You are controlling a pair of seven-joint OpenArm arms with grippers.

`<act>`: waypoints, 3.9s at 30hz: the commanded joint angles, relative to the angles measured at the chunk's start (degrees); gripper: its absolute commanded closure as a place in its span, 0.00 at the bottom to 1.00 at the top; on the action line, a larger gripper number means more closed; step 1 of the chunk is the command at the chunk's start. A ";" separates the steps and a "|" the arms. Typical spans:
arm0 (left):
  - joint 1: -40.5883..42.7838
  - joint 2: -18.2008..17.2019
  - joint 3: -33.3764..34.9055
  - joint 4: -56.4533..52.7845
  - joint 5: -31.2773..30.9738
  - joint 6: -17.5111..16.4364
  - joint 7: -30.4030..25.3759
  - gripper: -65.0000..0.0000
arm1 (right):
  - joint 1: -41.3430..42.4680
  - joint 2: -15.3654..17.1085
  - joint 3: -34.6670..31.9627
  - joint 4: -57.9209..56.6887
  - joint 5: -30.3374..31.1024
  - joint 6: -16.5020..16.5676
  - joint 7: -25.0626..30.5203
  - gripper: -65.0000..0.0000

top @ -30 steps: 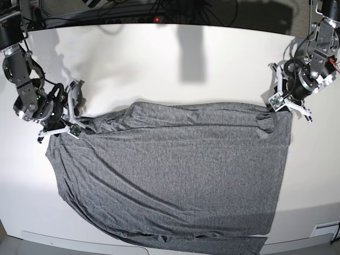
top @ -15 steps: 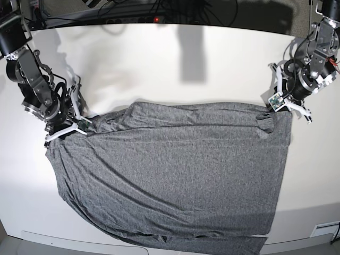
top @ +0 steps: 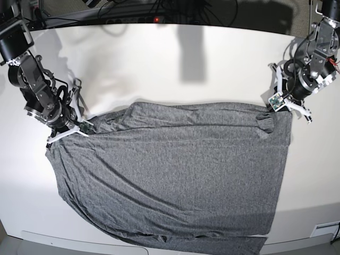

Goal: Fold the T-shirt properly

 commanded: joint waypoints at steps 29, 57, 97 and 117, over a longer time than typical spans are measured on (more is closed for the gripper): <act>1.44 -1.44 -11.26 11.78 -20.15 2.54 6.23 1.00 | 5.90 3.15 6.60 0.76 15.43 -2.21 -3.56 1.00; -14.51 -0.57 -11.10 -4.52 -20.13 5.53 1.44 1.00 | 20.37 -6.64 6.60 -16.74 13.14 -4.90 0.02 1.00; -22.99 2.82 -11.21 -11.02 -42.45 5.75 18.27 0.91 | 20.70 -8.70 6.56 -16.72 25.55 -19.91 -4.35 0.74; -21.27 9.22 -11.21 -22.67 -41.51 11.30 7.43 1.00 | 19.71 -8.87 6.56 -24.44 35.74 -19.56 -8.46 1.00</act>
